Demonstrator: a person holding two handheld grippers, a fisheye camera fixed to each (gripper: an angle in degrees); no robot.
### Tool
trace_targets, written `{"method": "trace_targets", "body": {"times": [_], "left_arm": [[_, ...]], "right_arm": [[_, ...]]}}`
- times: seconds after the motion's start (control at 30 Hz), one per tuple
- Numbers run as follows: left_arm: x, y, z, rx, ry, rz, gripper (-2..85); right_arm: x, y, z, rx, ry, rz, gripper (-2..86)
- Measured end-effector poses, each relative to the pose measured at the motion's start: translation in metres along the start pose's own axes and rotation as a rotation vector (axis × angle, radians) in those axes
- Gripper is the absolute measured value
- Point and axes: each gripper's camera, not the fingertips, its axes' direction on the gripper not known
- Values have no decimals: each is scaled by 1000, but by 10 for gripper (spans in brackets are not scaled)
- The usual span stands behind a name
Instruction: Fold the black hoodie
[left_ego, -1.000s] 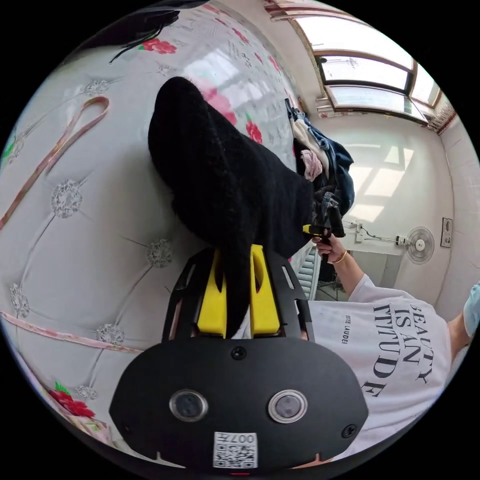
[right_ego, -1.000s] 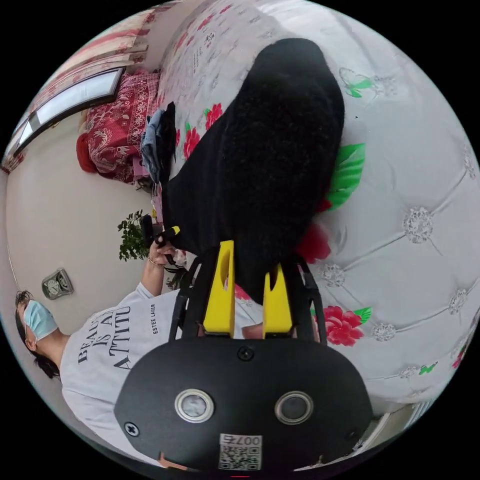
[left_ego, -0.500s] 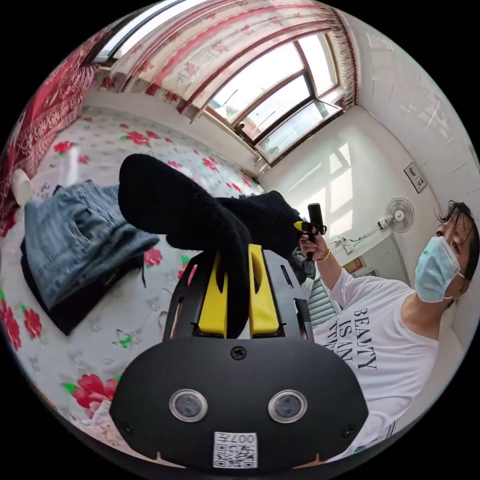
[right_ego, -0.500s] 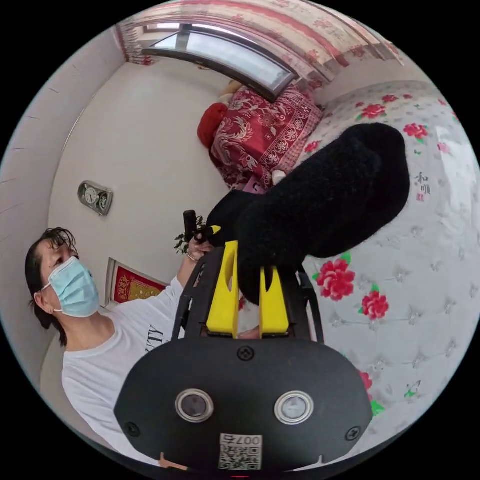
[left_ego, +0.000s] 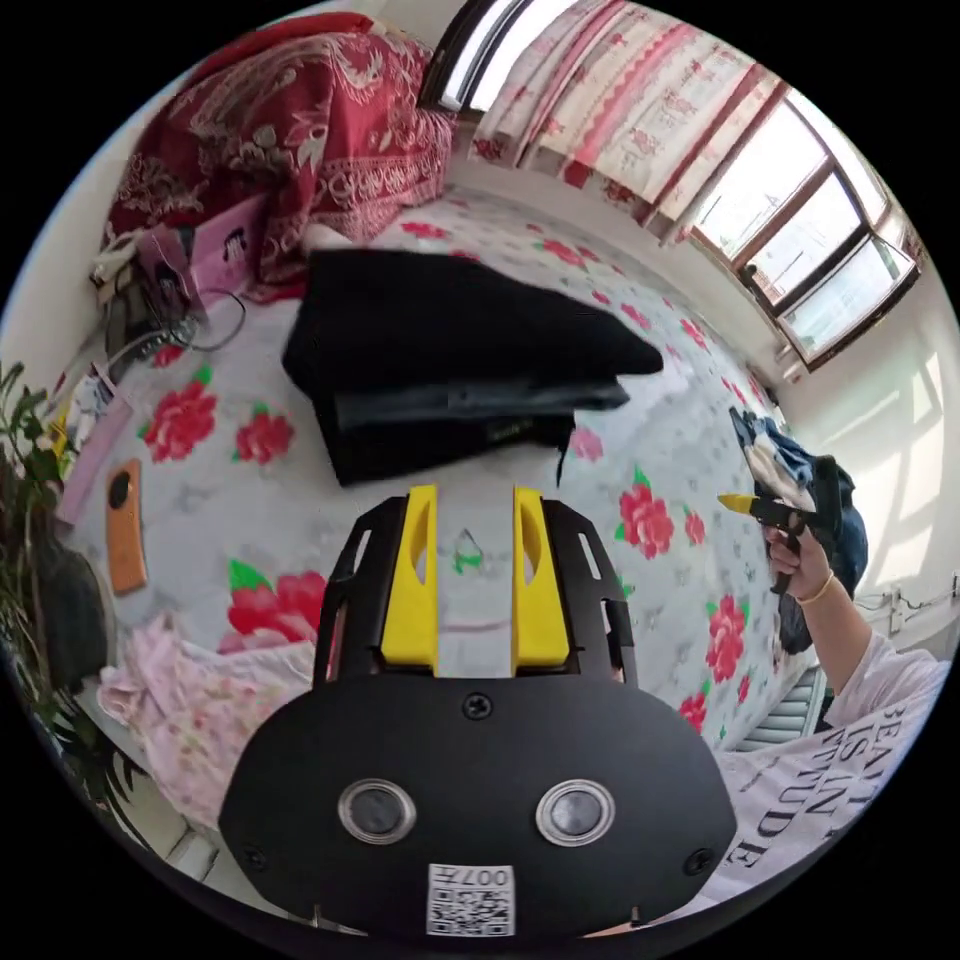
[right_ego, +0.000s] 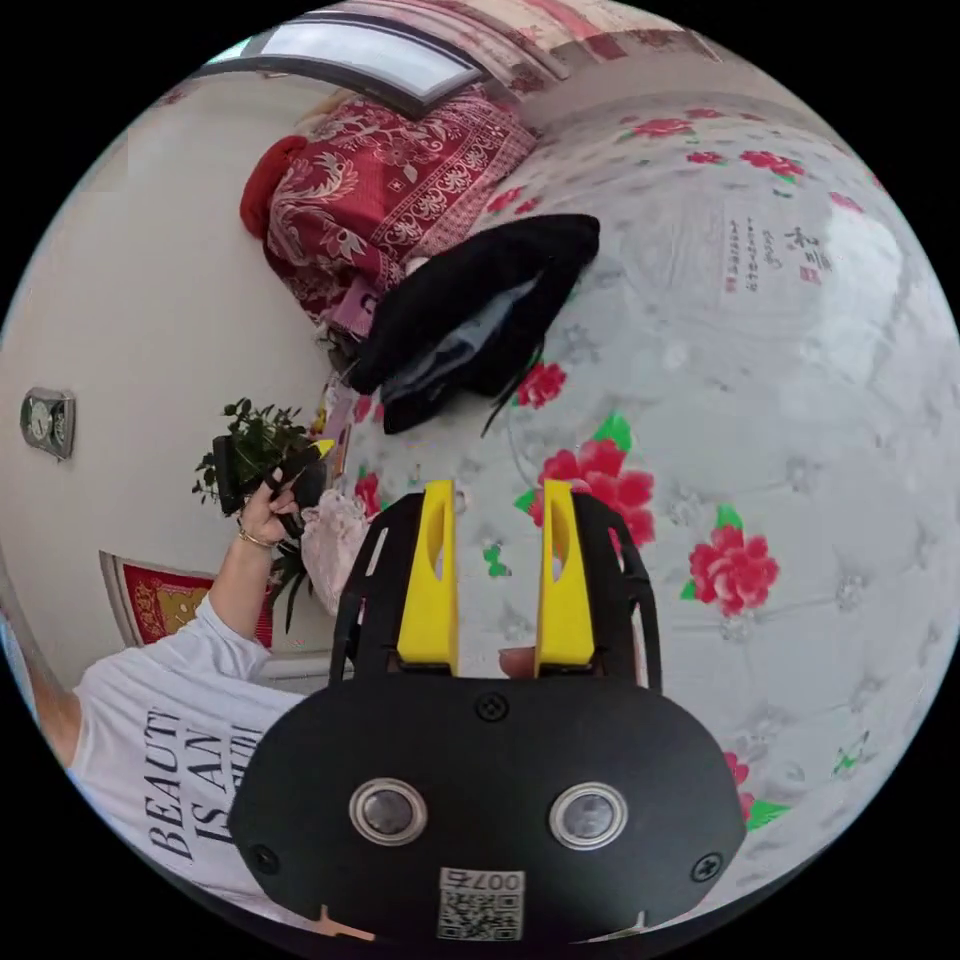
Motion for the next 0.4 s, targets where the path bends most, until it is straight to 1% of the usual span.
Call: {"method": "trace_targets", "body": {"times": [0.03, 0.07, 0.1, 0.13, 0.17, 0.2, 0.23, 0.27, 0.3, 0.37, 0.4], "left_arm": [[15, 20, 20, -38, 5, 8, 108], [47, 59, 56, -111, 4, 29, 108], [83, 93, 84, -172, -2, 50, 107], [101, 107, 94, -195, -6, 69, 106], [138, 132, 109, -226, -26, 104, 102], [174, 151, 120, -246, -47, 136, 98], [192, 158, 125, -256, -53, 158, 95], [227, 169, 133, -270, -62, 208, 91], [260, 177, 143, -291, -58, 263, 89], [303, 183, 162, -351, -47, 340, 91], [329, 186, 173, -378, -59, 387, 92]], "right_arm": [[18, 40, -2, -22, 74, 49, 97], [36, 82, -13, -33, 146, 106, 101], [44, 102, -22, -33, 184, 135, 102], [60, 140, -46, -22, 267, 202, 104], [72, 174, -77, 3, 355, 263, 108], [76, 190, -95, 23, 402, 291, 110], [82, 220, -135, 78, 502, 346, 114], [83, 246, -179, 144, 610, 391, 119], [83, 258, -202, 184, 669, 416, 122], [76, 299, -288, 354, 889, 501, 135], [74, 307, -307, 397, 939, 518, 137]]}}
